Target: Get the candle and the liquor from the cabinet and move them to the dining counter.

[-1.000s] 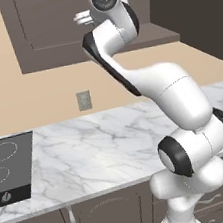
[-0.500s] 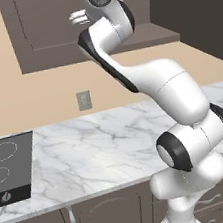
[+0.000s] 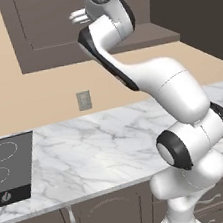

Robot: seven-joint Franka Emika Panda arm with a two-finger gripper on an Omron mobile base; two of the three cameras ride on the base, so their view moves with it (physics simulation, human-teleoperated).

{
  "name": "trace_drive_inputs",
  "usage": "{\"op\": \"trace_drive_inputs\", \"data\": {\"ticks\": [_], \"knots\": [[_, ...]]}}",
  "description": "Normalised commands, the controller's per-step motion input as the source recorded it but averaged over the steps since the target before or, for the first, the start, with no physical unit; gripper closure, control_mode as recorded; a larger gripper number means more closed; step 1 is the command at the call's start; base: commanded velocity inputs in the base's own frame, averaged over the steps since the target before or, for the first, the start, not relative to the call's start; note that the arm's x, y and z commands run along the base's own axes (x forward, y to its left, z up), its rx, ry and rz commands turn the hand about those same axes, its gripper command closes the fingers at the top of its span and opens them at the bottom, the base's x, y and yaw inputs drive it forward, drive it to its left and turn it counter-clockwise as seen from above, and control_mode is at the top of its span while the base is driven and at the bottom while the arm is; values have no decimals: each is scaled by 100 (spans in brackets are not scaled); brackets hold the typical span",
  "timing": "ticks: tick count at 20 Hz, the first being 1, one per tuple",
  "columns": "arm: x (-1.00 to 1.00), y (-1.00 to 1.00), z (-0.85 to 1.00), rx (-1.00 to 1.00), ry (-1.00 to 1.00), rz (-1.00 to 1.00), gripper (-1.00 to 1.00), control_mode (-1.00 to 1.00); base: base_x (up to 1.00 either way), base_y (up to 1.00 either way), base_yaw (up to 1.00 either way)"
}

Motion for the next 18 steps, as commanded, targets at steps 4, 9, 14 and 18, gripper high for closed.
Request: {"op": "trace_drive_inputs", "data": {"ticks": [4, 9, 14, 18], "knots": [[26, 9, 0, 2, -4, 0, 100, -100, 0, 0, 0], [16, 21, 0, 3, -7, 0, 100, -100, 0, 0, 0], [-16, 24, 3, 10, -1, 0, 100, -100, 0, 0, 0], [-47, 23, 6, 12, 0, 0, 100, -100, 0, 0, 0]]}}
